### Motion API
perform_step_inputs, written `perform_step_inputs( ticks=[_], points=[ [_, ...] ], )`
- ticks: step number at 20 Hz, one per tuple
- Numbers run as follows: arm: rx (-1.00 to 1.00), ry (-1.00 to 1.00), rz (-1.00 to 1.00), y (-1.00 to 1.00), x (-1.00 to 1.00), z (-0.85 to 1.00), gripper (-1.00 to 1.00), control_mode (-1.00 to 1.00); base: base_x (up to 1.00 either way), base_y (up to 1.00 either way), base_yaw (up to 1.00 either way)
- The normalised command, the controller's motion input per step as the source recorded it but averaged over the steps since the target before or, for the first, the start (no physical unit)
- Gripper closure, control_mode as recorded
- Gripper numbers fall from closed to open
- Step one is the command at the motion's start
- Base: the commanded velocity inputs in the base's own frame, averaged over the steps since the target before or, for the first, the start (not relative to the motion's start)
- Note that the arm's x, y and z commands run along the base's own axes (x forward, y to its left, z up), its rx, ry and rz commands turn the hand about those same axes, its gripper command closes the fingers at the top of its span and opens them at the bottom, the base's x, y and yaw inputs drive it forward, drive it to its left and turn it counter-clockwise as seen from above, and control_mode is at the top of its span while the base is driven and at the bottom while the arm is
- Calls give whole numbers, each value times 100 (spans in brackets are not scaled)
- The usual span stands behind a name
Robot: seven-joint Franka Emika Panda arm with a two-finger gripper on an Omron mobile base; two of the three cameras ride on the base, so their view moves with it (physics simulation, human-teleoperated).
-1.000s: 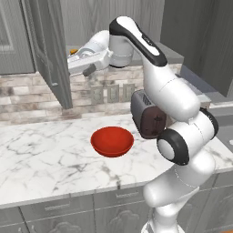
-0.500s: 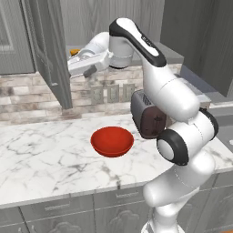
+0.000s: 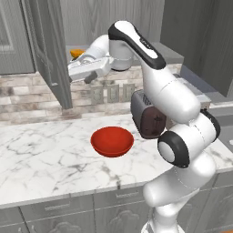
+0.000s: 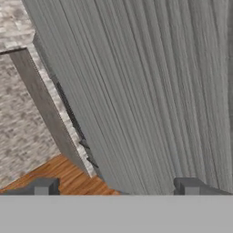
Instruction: Open the cabinet. Pick the orange and peach from the cabinet and place them into the bowl. Then close the cabinet.
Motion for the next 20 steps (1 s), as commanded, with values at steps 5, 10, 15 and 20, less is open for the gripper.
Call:
perform_step_inputs(
  ticks=[5, 10, 15, 20],
  points=[
    [0, -12, -10, 0, 0, -7, -100, -100, 0, 0, 0],
    [0, -5, -28, -20, 0, 2, -100, -100, 0, 0, 0],
    [0, 0, -36, -47, 0, 2, -100, -100, 0, 0, 0],
    [0, 0, -34, -35, 0, 0, -100, -100, 0, 0, 0]
  ],
)
